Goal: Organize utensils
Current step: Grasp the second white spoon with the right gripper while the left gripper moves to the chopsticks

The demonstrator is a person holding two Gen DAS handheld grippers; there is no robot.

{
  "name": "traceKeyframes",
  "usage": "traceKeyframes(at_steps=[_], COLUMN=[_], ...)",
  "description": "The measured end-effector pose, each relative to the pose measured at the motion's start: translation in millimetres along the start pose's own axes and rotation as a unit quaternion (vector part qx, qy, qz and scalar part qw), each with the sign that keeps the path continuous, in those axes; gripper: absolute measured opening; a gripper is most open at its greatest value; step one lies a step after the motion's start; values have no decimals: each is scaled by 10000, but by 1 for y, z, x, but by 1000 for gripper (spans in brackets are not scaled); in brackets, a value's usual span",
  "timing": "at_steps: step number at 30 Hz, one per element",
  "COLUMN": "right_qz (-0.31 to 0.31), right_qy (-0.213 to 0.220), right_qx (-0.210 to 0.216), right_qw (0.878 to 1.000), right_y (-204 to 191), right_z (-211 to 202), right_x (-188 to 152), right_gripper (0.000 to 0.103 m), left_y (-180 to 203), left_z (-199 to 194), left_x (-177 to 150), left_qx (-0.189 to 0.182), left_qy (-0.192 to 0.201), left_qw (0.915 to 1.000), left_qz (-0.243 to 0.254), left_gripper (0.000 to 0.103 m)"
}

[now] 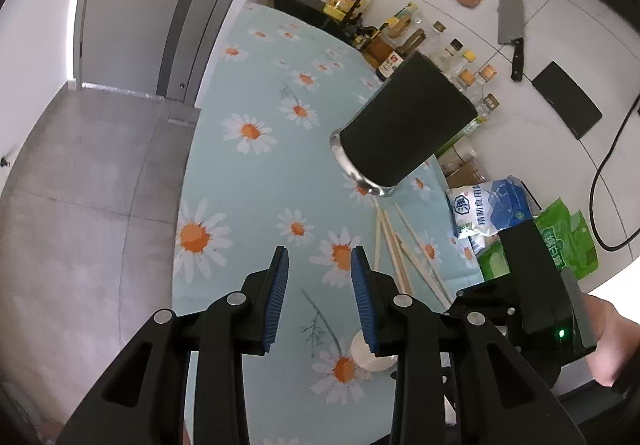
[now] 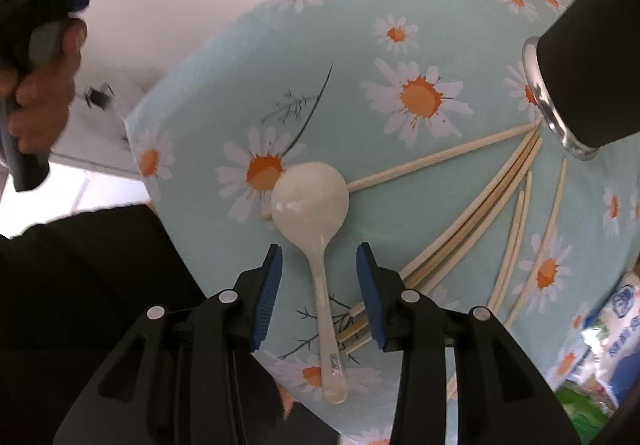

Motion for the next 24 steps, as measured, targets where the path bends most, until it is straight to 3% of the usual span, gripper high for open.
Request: traceKeyframes(at_steps=[3, 8, 13, 24], right_qz=[-22, 87, 119, 481], right_qy=[-159, -349, -484, -326], right_qx=[-123, -365, -569, -148], right_qw=[9998, 9987, 9971, 9982], right_y=[-8, -1, -9, 1], right_z=[6, 10, 14, 3], right_x=[3, 1, 2, 0], right_gripper=[36, 18, 13, 10], left_y=[-7, -18, -25, -29], left_z=[2, 2, 5, 11], left_x=[-3, -3, -4, 1], left_qx=[-55, -172, -258, -363], left_qy=[-34, -11, -43, -116], left_qw=[10000, 9997, 9994, 9991], left_qz=[-62, -161, -237, -198], left_gripper=[31, 31, 31, 31])
Point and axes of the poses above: each gripper's, at about its wrist camera, not at the fingertips, and z roughly the way its jaws point, y to its right, x to its top, the point moved 5 cm from there along z, roughly the way its jaws point, and after that the axes turned 7 degrees about x, right-handed, at the moved point
